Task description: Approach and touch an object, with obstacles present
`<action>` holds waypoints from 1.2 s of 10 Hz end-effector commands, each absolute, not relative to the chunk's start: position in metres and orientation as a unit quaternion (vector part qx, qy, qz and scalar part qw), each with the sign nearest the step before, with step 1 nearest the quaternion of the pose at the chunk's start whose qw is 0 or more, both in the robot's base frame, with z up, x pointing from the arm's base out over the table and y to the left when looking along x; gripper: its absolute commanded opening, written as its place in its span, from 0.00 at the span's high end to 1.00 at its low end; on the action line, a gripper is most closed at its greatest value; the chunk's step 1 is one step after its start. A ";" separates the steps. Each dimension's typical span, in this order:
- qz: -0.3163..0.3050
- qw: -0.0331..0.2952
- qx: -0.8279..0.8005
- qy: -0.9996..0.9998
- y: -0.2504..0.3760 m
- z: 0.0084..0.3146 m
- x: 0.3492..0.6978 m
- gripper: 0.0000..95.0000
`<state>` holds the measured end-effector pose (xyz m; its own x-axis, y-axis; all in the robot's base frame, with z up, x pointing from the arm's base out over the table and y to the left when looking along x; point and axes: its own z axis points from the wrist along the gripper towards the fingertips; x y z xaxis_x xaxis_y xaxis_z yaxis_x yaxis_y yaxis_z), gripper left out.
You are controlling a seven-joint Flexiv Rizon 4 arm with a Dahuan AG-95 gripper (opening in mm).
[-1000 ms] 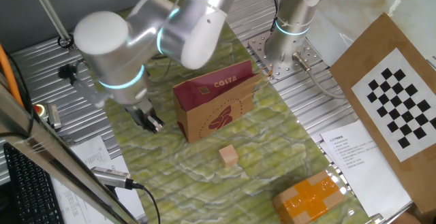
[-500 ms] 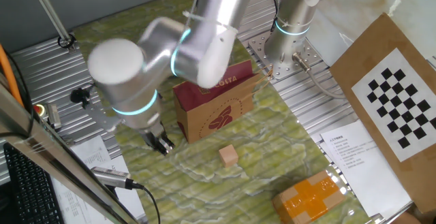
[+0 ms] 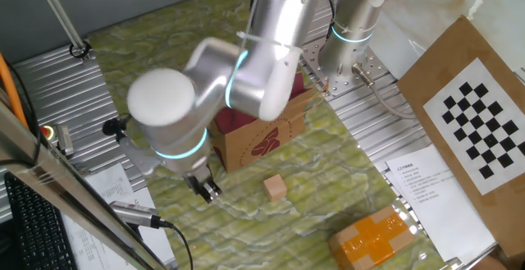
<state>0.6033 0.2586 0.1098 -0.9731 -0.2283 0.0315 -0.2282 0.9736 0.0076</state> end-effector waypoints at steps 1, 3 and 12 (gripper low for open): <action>-0.003 0.013 0.114 -0.993 0.259 0.104 0.602 1.00; -0.005 0.009 0.109 -0.994 0.262 0.098 0.599 1.00; -0.003 0.019 0.082 -0.996 0.296 0.085 0.574 1.00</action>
